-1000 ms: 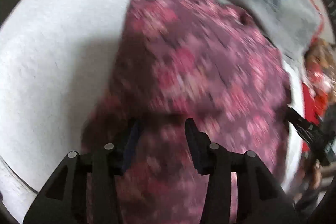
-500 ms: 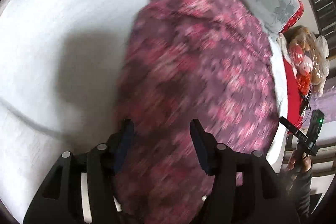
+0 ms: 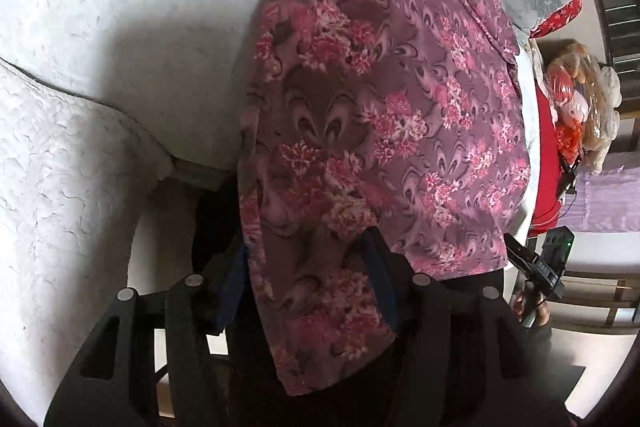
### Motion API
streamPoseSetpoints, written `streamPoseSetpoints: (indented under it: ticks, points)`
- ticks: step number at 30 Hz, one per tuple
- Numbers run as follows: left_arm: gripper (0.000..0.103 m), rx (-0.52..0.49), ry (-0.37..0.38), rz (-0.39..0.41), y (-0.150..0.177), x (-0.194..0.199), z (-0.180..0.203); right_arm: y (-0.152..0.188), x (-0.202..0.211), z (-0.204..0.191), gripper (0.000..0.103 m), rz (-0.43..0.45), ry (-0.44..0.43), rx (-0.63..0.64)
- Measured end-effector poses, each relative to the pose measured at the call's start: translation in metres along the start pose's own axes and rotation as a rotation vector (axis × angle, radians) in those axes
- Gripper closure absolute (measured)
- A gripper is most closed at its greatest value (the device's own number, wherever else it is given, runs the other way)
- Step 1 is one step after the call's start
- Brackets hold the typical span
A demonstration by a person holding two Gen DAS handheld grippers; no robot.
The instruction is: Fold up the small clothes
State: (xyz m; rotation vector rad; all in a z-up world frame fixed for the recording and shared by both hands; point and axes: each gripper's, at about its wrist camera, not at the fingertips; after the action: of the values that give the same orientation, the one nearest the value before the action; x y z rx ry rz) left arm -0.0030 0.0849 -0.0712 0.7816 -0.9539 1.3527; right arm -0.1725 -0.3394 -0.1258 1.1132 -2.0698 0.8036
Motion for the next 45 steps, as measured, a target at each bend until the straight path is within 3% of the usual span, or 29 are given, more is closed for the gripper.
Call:
streamPoseSetpoints:
  ticks: [3,4,5,6,7,8,17,25,35,45]
  points:
    - [0.058,0.003,0.021,0.019,0.004,0.002,0.005,0.001,-0.005,-0.001,0.044,-0.012,-0.089,-0.006]
    - [0.071,-0.008,-0.006,0.028,0.005,0.002,0.007,0.002,-0.007,-0.003,0.047,-0.029,-0.113,0.002]
    - [0.084,-0.032,-0.050,0.037,0.007,0.003,0.011,0.003,-0.010,-0.006,0.059,-0.043,-0.113,0.021]
    - [0.087,-0.045,-0.060,0.045,0.009,0.004,0.012,0.004,-0.011,-0.009,0.082,-0.046,-0.119,0.040]
    - [0.098,-0.040,-0.047,0.047,0.009,0.005,0.014,0.004,-0.010,-0.012,0.093,-0.041,-0.132,0.052]
    - [0.100,-0.029,-0.014,0.041,0.010,0.009,0.011,0.003,-0.008,-0.015,0.098,-0.029,-0.129,0.057]
    - [0.100,0.004,0.196,0.117,-0.008,0.046,0.021,-0.018,0.024,-0.070,0.099,0.100,-0.244,0.145]
    - [0.100,0.073,0.290,0.180,-0.058,0.061,0.018,-0.070,0.031,-0.108,0.099,0.197,-0.356,0.145]
    - [0.100,0.171,0.308,0.273,-0.168,0.068,0.010,-0.171,0.014,-0.126,0.099,0.337,-0.368,0.069]
    - [0.100,0.259,0.325,0.273,-0.286,0.046,0.011,-0.266,-0.033,-0.104,0.099,0.407,-0.356,-0.118]
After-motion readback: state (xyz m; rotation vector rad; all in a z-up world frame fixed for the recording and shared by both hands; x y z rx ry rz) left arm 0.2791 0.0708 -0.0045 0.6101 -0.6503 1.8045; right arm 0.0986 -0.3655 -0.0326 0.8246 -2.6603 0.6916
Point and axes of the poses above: each gripper's, at about its wrist camera, not at the fingertips, and x roughly against the way its jaws point, z to its right, y to its underside, and after that the axes turned 2 degrees about -y, right-handed
